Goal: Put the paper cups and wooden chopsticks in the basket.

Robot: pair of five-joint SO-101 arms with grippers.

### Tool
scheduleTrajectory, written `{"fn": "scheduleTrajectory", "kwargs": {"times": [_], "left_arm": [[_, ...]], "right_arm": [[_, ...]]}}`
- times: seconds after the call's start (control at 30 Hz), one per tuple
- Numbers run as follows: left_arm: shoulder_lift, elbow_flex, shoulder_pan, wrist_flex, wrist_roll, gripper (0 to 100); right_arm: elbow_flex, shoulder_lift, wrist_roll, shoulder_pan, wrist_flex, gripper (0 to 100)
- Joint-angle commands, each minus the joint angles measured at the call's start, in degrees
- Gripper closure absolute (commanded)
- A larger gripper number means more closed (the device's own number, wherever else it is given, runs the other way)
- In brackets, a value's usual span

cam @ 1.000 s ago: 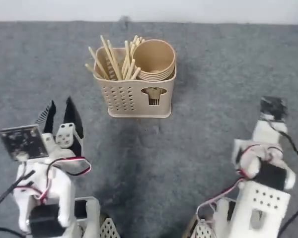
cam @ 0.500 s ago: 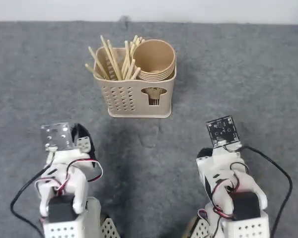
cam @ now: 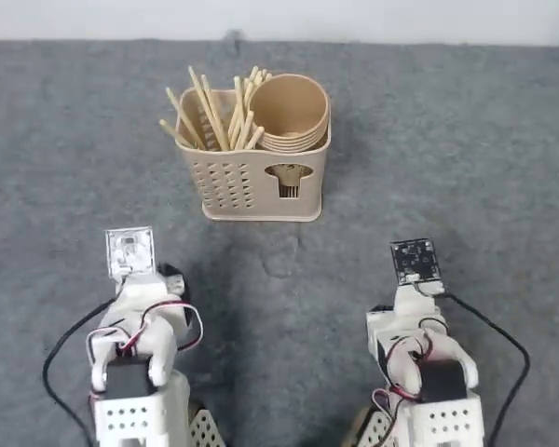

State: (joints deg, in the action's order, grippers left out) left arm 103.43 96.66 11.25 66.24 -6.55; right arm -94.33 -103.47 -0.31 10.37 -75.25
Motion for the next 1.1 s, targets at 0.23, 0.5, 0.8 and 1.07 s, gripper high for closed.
{"fn": "scheduleTrajectory", "kwargs": {"times": [0.23,0.5,0.8,1.07], "left_arm": [[1.05,-0.13,-0.35,6.33,0.88,99],[1.05,-0.13,-5.45,6.24,0.7,99],[1.05,-0.13,-4.66,6.24,0.7,99],[1.05,-0.13,-4.66,6.24,0.7,99]], "right_arm": [[-2.11,-0.31,-0.7,-3.56,0.31,98.9],[-2.11,-0.31,-0.62,-3.82,0.31,98.9],[-2.11,-0.57,-0.62,-12.53,0.22,98.9],[-2.11,-0.57,-0.7,-24.4,0.22,98.9]]}}
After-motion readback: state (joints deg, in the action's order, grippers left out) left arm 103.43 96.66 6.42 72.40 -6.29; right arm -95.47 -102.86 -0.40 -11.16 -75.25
